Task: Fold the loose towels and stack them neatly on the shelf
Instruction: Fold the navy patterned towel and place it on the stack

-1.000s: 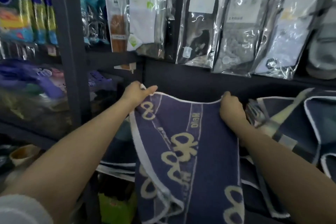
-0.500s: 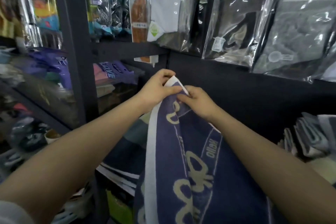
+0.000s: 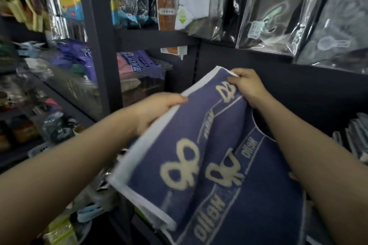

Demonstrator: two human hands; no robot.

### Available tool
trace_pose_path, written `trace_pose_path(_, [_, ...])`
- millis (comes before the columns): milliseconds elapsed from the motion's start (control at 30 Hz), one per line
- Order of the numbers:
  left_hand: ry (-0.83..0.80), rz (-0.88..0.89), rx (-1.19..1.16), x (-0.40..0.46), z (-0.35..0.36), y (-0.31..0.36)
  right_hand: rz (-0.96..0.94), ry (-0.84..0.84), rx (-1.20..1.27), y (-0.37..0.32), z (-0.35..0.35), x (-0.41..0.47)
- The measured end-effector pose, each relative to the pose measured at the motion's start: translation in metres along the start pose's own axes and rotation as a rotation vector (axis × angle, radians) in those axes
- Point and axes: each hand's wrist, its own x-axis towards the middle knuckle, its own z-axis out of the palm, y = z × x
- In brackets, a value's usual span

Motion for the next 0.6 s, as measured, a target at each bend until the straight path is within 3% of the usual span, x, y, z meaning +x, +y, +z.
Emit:
trace_pose_path(67, [0.136, 0.085, 0.095, -0.003, -0.013, 0.02, -0.076, 0.051, -0.131, -0.004, 0.005, 0.007])
trace_pose_path(133, [0.129, 0.066, 0.063, -0.005, -0.028, 0.028, -0.116, 0.148, -0.402, -0.002, 0.013, 0.013])
trace_pose_path(200, [0.078, -0.058, 0.004, -0.008, -0.041, 0.019, 0.0, 0.132, -0.707, 0.006, 0.022, 0.013])
trace_pose_path(267, [0.05, -0.193, 0.088, -0.009, -0.052, -0.004, 0.21, -0.028, -0.852, 0.016, 0.031, 0.004])
trace_pose_path(333, [-0.005, -0.29, 0.079, -0.011, -0.064, -0.027, 0.275, -0.171, -0.863, 0.021, 0.037, -0.013])
trace_pose_path(400, [-0.039, -0.321, -0.029, -0.017, -0.072, -0.045, 0.17, -0.23, -0.827, 0.018, 0.04, -0.034])
trace_pose_path(600, [0.155, -0.21, 0.006, -0.033, -0.074, -0.07, -0.146, -0.26, -0.706, -0.026, 0.04, -0.131])
